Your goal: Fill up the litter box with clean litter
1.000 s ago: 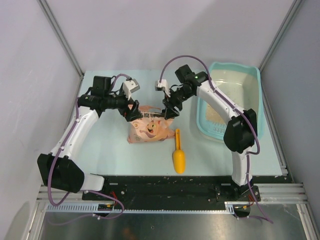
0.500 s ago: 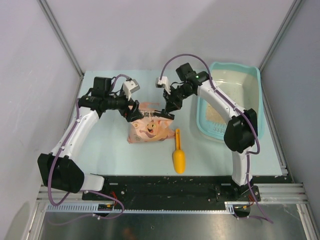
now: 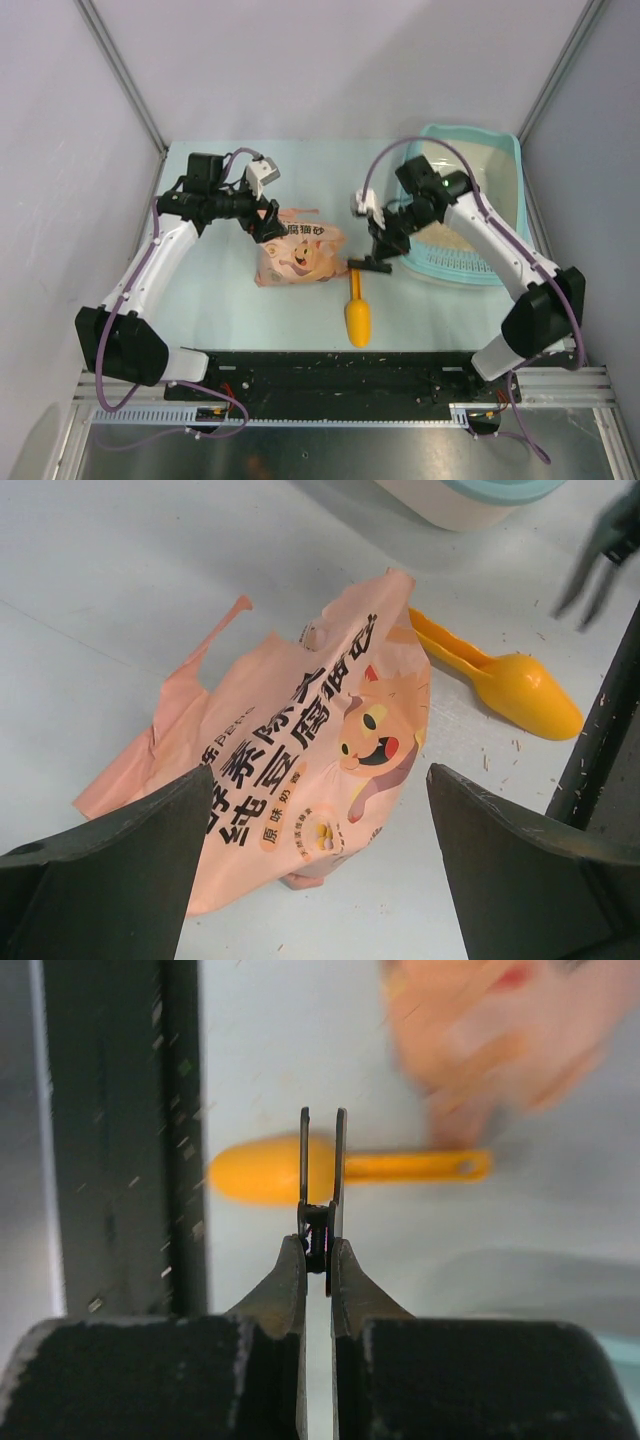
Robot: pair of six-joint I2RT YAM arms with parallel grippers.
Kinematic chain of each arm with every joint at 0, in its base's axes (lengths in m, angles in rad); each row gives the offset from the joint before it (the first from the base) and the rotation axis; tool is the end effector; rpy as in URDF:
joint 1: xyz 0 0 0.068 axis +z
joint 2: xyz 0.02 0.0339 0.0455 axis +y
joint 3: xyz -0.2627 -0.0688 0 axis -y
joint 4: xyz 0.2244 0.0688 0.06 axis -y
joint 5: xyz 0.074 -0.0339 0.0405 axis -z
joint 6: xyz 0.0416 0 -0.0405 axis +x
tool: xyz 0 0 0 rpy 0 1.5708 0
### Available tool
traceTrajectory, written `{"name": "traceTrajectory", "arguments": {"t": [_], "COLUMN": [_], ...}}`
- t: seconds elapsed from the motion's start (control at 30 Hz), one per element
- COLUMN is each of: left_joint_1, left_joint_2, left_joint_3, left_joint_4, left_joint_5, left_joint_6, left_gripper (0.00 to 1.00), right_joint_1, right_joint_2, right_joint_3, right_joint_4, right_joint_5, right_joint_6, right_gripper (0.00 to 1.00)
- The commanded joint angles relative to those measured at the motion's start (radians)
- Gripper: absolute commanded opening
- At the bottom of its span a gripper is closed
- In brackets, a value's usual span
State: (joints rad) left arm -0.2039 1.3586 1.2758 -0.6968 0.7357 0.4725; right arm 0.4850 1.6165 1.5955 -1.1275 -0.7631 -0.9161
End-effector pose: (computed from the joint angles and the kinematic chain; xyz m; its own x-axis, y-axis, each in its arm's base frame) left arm 0.2566 -0.0816 0.3378 -0.3320 0.4132 -0.8480 0.8632 0.4956 -0.0964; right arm 0.2522 0.1654 0.3363 -0.0253 -0.6613 -0.7497 -0.9979 -0.0284 0.0588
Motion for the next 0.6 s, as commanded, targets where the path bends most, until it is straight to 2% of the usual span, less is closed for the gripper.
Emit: {"name": "traceTrajectory", "arguments": {"t": [0.0, 0.2, 0.43, 0.57], "left_joint_1": [-0.012, -0.023, -0.051, -0.051], "left_joint_2": [0.005, 0.027, 0.048, 0.050], "left_joint_3": [0.037, 0.042, 0.042, 0.066], "left_joint_4": [0.022, 0.022, 0.023, 0.023], "left_joint_5": [-0.012, -0.013, -0.028, -0.038], "left_joint_6": [0.006, -0.005, -0.014, -0.075], "left_gripper": [0.92, 0.92, 0.93, 0.93], "right_joint_1": [0.007, -0.009, -0.036, -0.068], "right_joint_2": [-0.122, -0.179, -0.156, -0.127], "right_joint_3": [-0.235, -0.468, -0.637, -0.703], "right_joint_4": [-0.113, -0.065, 0.156, 0.225], "right_joint_5": [0.041, 0.080, 0.217, 0.245], "right_joint_6": [-0.119, -0.115, -0.121, -0.155], "right_gripper": [0.00, 0.00, 0.00, 0.08]}}
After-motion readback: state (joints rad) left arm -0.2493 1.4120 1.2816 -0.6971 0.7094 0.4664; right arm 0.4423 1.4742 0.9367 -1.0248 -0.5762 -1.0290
